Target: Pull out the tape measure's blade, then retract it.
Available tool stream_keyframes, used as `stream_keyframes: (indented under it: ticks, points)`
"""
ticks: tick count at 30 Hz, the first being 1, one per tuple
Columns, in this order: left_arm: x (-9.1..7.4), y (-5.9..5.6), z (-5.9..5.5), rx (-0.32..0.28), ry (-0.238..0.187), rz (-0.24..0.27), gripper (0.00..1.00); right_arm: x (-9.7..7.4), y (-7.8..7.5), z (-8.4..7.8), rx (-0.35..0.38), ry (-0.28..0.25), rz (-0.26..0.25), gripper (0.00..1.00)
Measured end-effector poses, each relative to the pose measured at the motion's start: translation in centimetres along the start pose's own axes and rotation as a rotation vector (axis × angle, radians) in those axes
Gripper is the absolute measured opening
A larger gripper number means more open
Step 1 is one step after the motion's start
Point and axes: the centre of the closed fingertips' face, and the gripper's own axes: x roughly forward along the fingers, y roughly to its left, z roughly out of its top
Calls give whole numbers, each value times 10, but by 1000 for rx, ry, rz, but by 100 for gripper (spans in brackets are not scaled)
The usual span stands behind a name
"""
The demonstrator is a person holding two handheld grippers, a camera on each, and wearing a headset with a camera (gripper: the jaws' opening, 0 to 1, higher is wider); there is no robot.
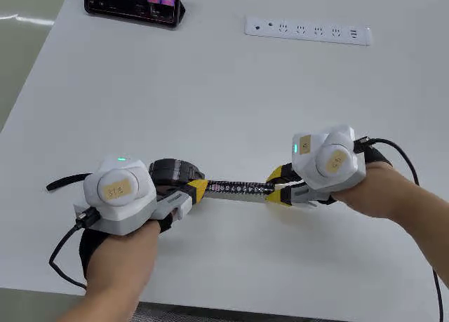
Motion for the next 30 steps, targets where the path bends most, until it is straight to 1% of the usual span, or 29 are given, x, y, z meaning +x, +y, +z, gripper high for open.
stream_keyframes:
  ticks: [10, 13, 16, 30]
  points:
    - [1, 1, 0, -3, 1, -3, 56, 5, 0, 6, 3, 2, 8, 11]
    - [1, 1, 0, -7, -10, -7, 56, 7, 0, 8, 4, -3, 10, 11]
    - [0, 1, 0, -8, -8, -6, 56, 10, 1, 10, 1, -3, 13, 11]
    - [0, 1, 0, -13, -4, -12, 56, 16, 1, 22, 18, -39, 30, 11]
